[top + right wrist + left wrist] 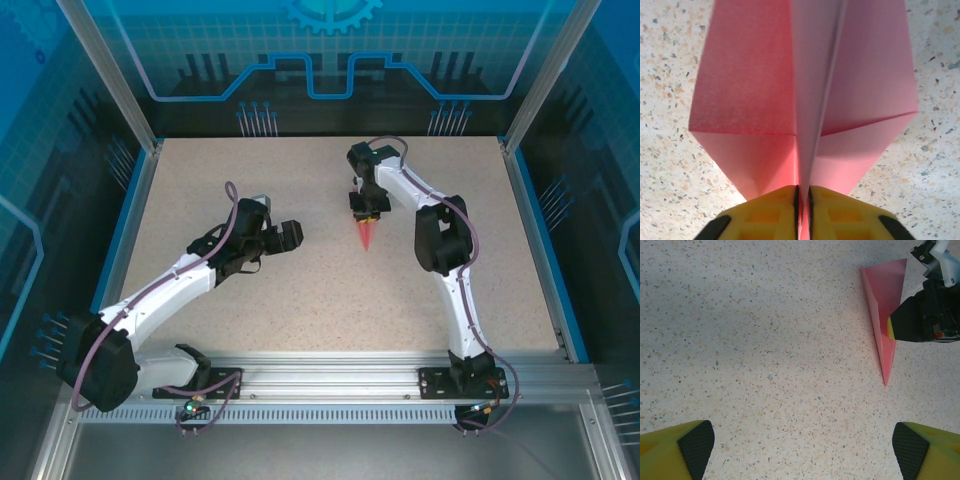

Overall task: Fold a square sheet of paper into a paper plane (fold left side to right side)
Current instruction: Place the paper plane at the center of the table, then reset both arms

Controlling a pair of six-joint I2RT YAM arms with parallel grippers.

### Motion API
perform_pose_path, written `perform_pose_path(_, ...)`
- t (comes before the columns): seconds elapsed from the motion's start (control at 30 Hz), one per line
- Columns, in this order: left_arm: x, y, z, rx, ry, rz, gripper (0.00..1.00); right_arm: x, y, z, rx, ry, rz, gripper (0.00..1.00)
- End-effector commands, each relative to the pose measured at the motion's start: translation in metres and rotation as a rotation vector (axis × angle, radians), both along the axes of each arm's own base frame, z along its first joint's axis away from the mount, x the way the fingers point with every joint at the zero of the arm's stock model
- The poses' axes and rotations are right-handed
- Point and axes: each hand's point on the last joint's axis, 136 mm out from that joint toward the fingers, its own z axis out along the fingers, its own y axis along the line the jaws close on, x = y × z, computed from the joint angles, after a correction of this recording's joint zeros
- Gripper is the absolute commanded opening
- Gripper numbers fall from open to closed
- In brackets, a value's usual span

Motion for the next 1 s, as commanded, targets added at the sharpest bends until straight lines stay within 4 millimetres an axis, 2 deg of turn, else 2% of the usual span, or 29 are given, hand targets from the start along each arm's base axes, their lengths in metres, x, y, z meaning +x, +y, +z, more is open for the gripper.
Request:
perform_pose_path(0.0, -0.004, 0.004, -0.001, 0.006, 0.012, -0.008, 0.96, -0.001, 0.000, 0.009, 0.012, 0.007, 0.006, 0.19)
perform_pose_path(0.17, -0.002, 0.002, 0.006, 0.009, 0.002, -0.017, 0.96, -0.005, -0.004, 0.034, 0.007, -0.026, 0.009, 0.25)
perform_pose_path(0.2, -0.002, 0.003, 0.008, 0.013, -0.001, -0.017, 0.97, -0.007, -0.005, 0.045, 0.012, -0.042, 0.007, 0.27)
perform_pose_path(0.33, 0.001, 0.002, 0.017, 0.021, -0.021, -0.026, 0.97, -0.018, -0.011, 0.069, 0.011, -0.076, 0.010, 0.35)
perform_pose_path(0.57, 0.006, 0.005, 0.024, 0.006, -0.032, -0.010, 0.99, -0.033, -0.019, 0.088, 0.020, -0.114, 0.024, 0.43)
perform_pose_path(0.67, 0.007, 0.008, 0.029, -0.005, -0.050, 0.003, 0.99, -0.037, -0.021, 0.117, 0.063, -0.238, 0.034, 0.51)
perform_pose_path(0.73, 0.009, 0.013, 0.035, -0.011, -0.077, 0.017, 0.99, -0.044, -0.030, 0.138, 0.074, -0.336, 0.039, 0.59)
perform_pose_path(0.87, 0.013, 0.029, 0.047, 0.009, -0.147, 0.072, 0.99, -0.066, -0.064, 0.176, 0.061, -0.528, 0.026, 0.77)
perform_pose_path(0.97, 0.018, 0.042, 0.059, 0.034, -0.227, 0.120, 0.99, -0.081, -0.097, 0.185, 0.021, -0.636, -0.024, 0.90)
